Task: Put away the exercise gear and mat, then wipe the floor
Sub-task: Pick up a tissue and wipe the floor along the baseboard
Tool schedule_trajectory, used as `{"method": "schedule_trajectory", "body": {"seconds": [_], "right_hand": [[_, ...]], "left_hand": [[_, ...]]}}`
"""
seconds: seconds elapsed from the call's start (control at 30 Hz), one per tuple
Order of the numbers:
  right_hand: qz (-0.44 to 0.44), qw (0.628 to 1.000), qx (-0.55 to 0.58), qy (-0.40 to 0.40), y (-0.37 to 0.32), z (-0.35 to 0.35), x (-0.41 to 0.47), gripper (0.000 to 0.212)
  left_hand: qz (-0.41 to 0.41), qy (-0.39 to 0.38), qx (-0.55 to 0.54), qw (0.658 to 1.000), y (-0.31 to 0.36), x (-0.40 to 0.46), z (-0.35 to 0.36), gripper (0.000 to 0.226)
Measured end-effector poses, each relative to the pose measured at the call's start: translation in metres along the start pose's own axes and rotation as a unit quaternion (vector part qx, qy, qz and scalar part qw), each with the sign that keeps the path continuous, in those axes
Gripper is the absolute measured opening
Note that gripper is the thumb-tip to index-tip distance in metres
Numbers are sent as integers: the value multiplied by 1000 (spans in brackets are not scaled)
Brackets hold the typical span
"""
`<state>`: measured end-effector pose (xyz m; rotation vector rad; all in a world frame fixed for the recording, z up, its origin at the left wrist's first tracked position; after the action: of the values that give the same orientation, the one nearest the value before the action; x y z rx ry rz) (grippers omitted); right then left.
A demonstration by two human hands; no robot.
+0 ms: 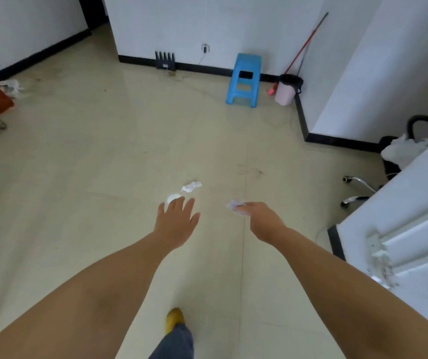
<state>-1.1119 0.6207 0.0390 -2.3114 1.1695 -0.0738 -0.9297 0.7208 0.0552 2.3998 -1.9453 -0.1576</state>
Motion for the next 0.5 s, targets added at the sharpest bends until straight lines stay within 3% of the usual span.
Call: {"method": "schedule_trajectory", "body": {"seconds": [0.2,0.3,0.5], "right_hand": [[-14,1000,-13,16,20,-40,146,81],[30,999,9,27,46,-70,205,71],[75,995,22,65,95,-131,307,74]], "left_hand": [[-33,-22,8,999,-49,155,1,51],[-13,-34,16,999,-58,237,-8,52],[32,-56,-1,998,-51,387,-21,52]]}}
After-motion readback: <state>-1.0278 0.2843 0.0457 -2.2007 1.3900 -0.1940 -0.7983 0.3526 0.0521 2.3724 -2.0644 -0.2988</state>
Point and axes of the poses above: each hand's wrist, its own x-axis towards the middle knuckle, its own z-axis out of the palm, y = z × x, the point moved 8 cm from there along x, towards the middle knuckle, and after that the axes turned 1 degree about z, right-handed, at the moved point
